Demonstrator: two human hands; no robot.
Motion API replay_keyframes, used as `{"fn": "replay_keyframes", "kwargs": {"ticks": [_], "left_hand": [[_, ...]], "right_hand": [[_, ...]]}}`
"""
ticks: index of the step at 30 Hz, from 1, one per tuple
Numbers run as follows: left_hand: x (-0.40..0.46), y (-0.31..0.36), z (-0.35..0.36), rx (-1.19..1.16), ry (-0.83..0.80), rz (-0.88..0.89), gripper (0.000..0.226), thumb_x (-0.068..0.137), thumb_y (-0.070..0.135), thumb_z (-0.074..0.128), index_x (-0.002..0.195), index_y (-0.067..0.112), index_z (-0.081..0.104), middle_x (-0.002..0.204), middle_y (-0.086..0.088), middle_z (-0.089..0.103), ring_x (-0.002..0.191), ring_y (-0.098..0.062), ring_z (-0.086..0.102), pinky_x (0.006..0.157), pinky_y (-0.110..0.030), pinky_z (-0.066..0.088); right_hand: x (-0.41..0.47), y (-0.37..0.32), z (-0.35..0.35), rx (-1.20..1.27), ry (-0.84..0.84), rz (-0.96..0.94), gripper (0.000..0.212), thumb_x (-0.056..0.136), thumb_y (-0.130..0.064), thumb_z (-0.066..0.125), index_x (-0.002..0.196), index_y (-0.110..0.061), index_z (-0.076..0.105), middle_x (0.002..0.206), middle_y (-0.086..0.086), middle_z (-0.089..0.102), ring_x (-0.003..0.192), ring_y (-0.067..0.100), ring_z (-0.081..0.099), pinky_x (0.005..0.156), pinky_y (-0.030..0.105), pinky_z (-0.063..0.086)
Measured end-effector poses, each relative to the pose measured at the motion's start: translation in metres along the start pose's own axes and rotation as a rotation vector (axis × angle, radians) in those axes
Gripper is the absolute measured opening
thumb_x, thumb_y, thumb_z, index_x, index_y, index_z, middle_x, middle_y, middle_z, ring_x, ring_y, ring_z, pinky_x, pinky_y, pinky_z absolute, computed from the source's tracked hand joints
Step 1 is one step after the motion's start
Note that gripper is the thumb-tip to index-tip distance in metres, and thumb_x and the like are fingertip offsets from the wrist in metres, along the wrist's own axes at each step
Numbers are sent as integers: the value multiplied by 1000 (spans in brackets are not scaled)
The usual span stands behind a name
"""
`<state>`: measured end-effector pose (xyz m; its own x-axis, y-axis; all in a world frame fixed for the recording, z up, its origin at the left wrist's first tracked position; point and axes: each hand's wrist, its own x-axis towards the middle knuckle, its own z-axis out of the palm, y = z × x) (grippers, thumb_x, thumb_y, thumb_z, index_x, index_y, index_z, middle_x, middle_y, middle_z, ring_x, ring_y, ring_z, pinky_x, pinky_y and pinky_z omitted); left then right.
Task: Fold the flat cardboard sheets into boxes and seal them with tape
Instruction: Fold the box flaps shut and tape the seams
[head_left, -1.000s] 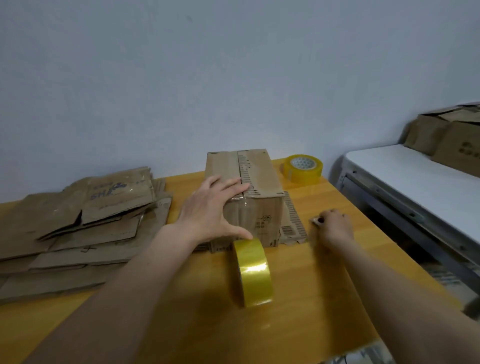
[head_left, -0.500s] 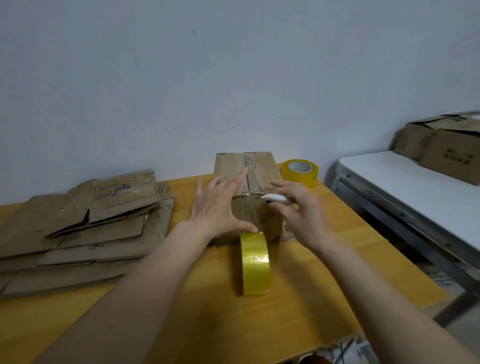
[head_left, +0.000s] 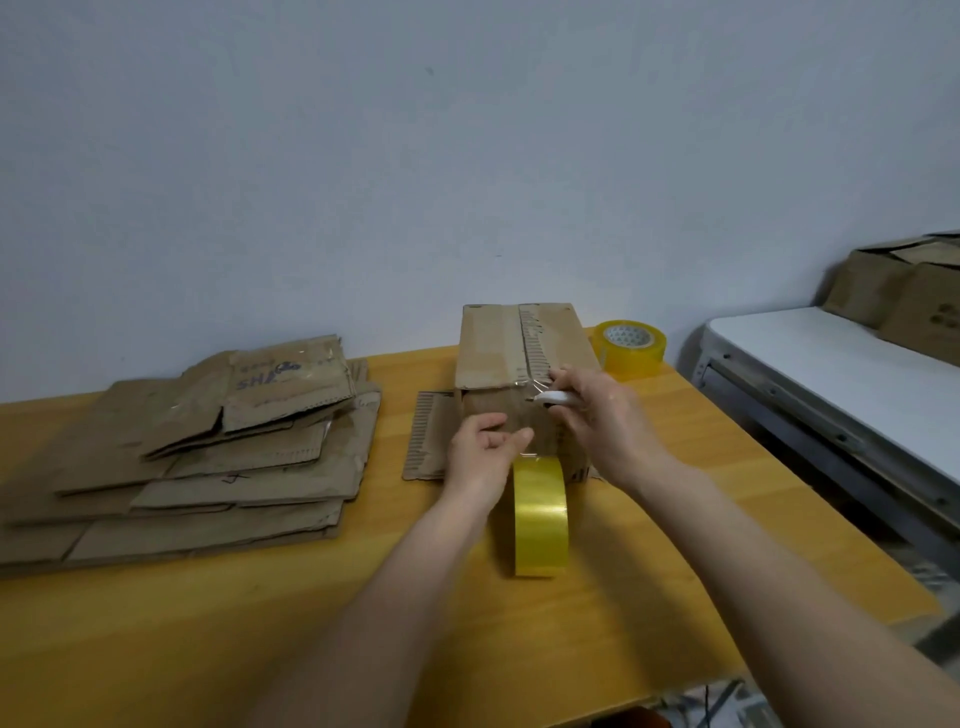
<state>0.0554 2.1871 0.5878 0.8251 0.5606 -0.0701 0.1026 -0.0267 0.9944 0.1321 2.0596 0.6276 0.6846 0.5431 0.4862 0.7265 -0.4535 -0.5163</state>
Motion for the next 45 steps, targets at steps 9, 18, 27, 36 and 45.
{"fn": "replay_keyframes", "kwargs": {"ticks": [9,18,27,36,45], "left_hand": [[16,-12,0,-84,-9,-45,34,83,23,75,113,18,60,94,-3,71,87,-13,65,79,-27,47],[18,-14,-4,-102,-36,-4,29,84,21,73,110,21,61,88,1,71,72,-2,66,68,-19,45],[17,-14,-6,-135,-66,-13,27,82,21,74,106,21,61,87,-1,70,82,-12,65,98,-39,48],[18,-13,-7,-158,-67,-30,18,82,20,74,97,20,64,78,3,71,81,-13,64,91,-40,49],[8,-13,-28,-148,-120,-14,12,87,19,68,78,26,69,71,8,66,75,-8,59,82,-29,46]], "right_hand": [[-2,-13,6,-317,-39,-161,16,91,-6,57,101,4,64,119,21,61,122,34,50,88,50,48],[-13,10,-14,-348,7,-137,13,87,-4,65,94,7,67,127,24,53,117,39,50,84,40,48],[-53,73,-9,-267,-570,409,18,86,-23,67,101,-13,69,108,6,66,92,20,60,79,34,52],[15,15,-20,-282,149,-130,33,83,-40,68,107,-17,65,112,6,58,107,24,48,86,34,41],[54,18,17,-199,-175,73,56,84,-48,63,137,-41,46,144,-15,41,133,18,23,99,41,37]]}}
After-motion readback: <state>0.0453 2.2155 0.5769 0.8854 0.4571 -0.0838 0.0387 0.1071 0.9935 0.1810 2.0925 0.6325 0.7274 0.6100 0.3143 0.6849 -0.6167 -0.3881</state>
